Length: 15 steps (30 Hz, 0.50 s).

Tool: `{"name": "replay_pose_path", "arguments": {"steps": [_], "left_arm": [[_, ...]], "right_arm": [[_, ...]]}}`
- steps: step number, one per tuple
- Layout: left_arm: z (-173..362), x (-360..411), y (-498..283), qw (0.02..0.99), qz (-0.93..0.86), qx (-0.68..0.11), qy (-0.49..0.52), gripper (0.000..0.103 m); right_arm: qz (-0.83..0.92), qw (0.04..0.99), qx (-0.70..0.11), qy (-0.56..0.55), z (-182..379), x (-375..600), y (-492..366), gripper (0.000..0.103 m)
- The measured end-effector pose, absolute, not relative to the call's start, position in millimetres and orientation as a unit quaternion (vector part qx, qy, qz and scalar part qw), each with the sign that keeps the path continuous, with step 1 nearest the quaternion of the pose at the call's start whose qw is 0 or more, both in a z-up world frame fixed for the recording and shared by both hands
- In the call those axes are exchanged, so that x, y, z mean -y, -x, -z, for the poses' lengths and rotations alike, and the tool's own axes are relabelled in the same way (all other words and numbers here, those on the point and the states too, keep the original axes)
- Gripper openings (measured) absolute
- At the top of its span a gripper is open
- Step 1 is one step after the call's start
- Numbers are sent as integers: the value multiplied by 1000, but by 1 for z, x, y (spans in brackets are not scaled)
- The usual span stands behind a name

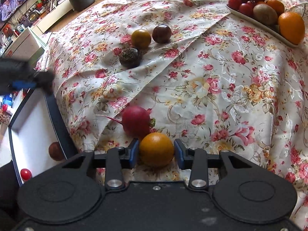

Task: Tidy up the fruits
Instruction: 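Close the left tool on the dark purple fruit while the right tool grasps the orange tomato, then carry both fruits over the white box and open both tools to drop them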

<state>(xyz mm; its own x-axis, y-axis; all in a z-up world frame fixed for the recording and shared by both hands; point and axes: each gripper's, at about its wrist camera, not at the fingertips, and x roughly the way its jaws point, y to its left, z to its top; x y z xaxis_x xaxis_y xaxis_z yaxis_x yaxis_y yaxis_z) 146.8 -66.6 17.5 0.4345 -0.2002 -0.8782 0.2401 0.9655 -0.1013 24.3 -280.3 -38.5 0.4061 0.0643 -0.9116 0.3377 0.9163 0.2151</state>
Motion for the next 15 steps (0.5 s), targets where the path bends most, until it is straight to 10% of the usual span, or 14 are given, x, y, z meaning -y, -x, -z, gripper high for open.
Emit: {"name": "replay_pose_path", "arguments": {"steps": [15], "left_arm": [[-35,-36,-117,866,0,-498,-38,39]], "right_arm": [[36,841,-518,-153,-23,201,-56,41]]}}
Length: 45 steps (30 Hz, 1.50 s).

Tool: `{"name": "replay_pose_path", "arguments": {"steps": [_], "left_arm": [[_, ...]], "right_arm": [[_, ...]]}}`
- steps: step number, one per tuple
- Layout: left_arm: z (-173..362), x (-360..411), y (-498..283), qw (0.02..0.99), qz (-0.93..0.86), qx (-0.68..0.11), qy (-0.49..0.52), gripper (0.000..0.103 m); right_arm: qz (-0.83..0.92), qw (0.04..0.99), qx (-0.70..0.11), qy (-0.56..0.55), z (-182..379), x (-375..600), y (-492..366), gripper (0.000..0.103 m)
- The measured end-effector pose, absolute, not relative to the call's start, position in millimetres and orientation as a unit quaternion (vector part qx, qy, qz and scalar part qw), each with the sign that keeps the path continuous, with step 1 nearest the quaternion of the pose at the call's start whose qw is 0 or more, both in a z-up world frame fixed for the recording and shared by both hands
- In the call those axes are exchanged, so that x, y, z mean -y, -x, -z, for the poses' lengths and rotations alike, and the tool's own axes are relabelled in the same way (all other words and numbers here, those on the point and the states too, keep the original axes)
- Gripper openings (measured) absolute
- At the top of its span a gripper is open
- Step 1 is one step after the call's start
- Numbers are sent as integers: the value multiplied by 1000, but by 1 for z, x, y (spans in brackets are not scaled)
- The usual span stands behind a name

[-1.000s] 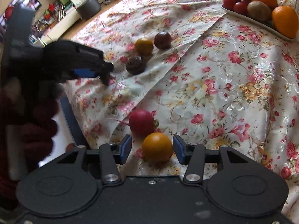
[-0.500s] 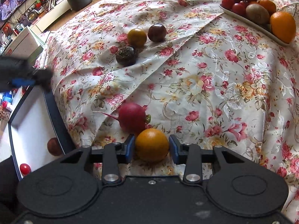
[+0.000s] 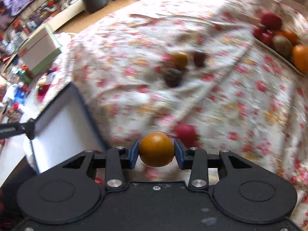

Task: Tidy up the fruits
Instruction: 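Carry both fruits over the white box and open both tools to drop them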

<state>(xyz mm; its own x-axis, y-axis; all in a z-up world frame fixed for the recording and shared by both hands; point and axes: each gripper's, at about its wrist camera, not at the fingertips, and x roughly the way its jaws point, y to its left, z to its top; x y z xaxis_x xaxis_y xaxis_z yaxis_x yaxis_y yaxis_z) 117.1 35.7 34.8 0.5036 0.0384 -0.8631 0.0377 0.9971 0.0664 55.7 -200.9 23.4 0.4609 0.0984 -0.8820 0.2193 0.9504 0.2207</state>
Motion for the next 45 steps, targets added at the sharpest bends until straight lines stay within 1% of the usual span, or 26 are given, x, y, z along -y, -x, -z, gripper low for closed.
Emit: {"name": "replay_pose_path", "arguments": {"steps": [3,8,16,22,29,35,37,45], "left_arm": [[-26,-51,-120,864,-35,-502,-27,39],[-3,-67,-125,837,-40,-546,18,39],[2,-75,-123,831,-65,-552,26,39],[9,-77,-126,810,-40,-582,55,39],[13,-81,-127,799,-54,-596,63,40],[13,-80,-127,802,-69,-592,44,41],[10,-78,-126,808,-73,-584,33,44],[12,-84,-128,804,-84,-587,40,44]], "right_arm": [[0,842,-517,-156,-32,170,-70,41],[-33,835,-528,-152,-36,121,-91,41],[-27,820,-555,-133,-13,74,-109,41],[-24,809,-575,-119,8,61,-114,41],[-25,799,-588,-123,21,56,-118,41],[-27,804,-581,-124,17,56,-116,42],[-30,805,-579,-124,14,56,-115,42],[-31,808,-576,-122,10,60,-111,42]]}}
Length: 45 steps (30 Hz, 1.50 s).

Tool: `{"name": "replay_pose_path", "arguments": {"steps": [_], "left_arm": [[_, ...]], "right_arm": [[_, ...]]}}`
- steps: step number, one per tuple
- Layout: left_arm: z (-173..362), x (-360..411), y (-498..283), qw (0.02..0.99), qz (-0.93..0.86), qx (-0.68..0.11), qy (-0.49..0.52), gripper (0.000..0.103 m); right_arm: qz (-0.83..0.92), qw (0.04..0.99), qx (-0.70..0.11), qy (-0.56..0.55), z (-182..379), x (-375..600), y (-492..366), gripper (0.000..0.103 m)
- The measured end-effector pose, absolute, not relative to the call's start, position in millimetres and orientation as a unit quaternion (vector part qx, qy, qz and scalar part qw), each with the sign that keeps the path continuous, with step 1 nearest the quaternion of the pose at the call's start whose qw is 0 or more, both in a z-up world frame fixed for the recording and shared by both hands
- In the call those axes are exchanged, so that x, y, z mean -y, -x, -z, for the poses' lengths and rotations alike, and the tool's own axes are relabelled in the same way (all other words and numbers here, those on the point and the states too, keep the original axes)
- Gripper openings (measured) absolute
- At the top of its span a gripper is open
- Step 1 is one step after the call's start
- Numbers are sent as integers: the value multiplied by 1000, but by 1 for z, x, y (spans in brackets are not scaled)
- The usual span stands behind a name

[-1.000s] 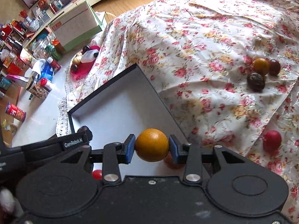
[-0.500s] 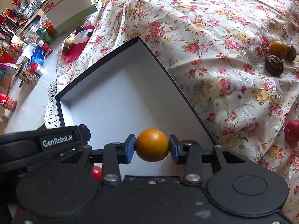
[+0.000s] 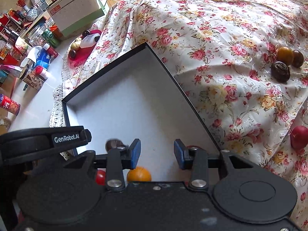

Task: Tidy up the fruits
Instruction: 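Carry both fruits over the white box and open both tools to drop them, then withdraw both open tools from the box toward the remaining fruits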

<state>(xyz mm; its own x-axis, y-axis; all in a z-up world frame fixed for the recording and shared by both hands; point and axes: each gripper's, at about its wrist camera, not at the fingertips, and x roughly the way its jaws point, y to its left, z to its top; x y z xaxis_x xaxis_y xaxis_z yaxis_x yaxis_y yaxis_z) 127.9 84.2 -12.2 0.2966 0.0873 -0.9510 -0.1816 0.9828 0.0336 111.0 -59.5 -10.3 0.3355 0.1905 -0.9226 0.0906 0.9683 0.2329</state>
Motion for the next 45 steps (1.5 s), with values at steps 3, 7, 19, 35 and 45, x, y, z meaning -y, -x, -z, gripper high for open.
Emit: {"name": "replay_pose_path", "arguments": {"steps": [3,7,19,35,45], "left_arm": [[14,-83,-128,802,-80,-591,36,44],[15,-74,-127,801,-66,-594,18,44],[16,-70,-128,800,-60,-597,14,44],[20,-58,-127,795,-24,-606,7,44],[18,-61,-129,795,-21,-606,21,44]], "right_arm": [[-29,806,-578,-120,12,60,-111,42],[-32,803,-583,-118,13,59,-109,42],[-32,795,-595,-114,11,65,-104,42],[2,812,-570,-121,-21,129,-90,42],[80,814,-560,-131,-27,209,-78,42]]}}
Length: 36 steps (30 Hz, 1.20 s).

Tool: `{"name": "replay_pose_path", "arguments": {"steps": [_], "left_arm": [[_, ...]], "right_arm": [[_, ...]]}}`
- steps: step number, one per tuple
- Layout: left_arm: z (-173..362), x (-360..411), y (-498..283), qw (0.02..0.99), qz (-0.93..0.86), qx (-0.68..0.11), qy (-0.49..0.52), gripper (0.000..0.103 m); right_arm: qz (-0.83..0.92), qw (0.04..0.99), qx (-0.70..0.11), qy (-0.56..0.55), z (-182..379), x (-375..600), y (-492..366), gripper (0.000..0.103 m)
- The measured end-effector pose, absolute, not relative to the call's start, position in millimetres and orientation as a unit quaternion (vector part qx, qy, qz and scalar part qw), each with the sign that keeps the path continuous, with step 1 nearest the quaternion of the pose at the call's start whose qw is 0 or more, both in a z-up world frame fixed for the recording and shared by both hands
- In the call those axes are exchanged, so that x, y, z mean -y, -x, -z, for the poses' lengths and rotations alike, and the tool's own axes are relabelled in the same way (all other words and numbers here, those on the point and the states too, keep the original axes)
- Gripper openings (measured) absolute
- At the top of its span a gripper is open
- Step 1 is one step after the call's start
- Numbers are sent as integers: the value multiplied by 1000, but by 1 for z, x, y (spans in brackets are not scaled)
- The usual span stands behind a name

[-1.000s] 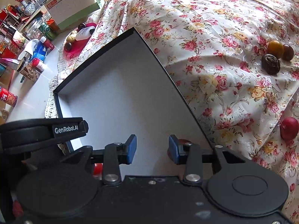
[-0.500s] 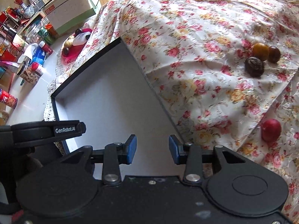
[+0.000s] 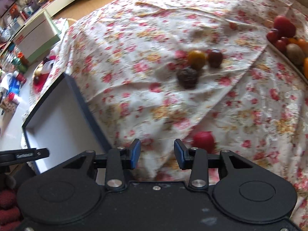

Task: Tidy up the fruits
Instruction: 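Withdraw both open tools from the box toward the remaining fruits, then grasp a red radish with the right tool while the left tool grasps another dark purple fruit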

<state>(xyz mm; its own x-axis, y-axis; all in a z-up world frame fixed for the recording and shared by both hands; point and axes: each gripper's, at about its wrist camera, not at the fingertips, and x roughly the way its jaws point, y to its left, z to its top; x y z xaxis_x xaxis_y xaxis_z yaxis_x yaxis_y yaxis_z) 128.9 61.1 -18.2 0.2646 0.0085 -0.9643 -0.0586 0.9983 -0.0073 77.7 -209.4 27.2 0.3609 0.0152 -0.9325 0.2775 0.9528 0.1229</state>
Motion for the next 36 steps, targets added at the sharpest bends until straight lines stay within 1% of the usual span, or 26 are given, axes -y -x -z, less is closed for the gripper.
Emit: {"name": "replay_pose_path", "arguments": {"steps": [8,14,19,27,31,36], "left_arm": [[9,-63,-127,810,-28,-585,23,44],[10,-52,-123,812,-13,-584,1,44],[9,-42,-120,815,2,-579,-18,44],[6,-29,-115,817,31,-575,-32,44],[3,-19,-112,819,50,-571,-39,44],[5,-9,-109,812,75,-576,-48,44]], "right_arm": [[118,814,-549,-147,-23,260,-68,42],[124,819,-534,-169,-22,286,-61,42],[136,828,-514,-181,-21,297,-73,42],[161,852,-480,-136,-18,296,-108,44],[125,843,-508,-125,-8,290,-112,44],[46,811,-558,-170,2,281,-95,44]]}}
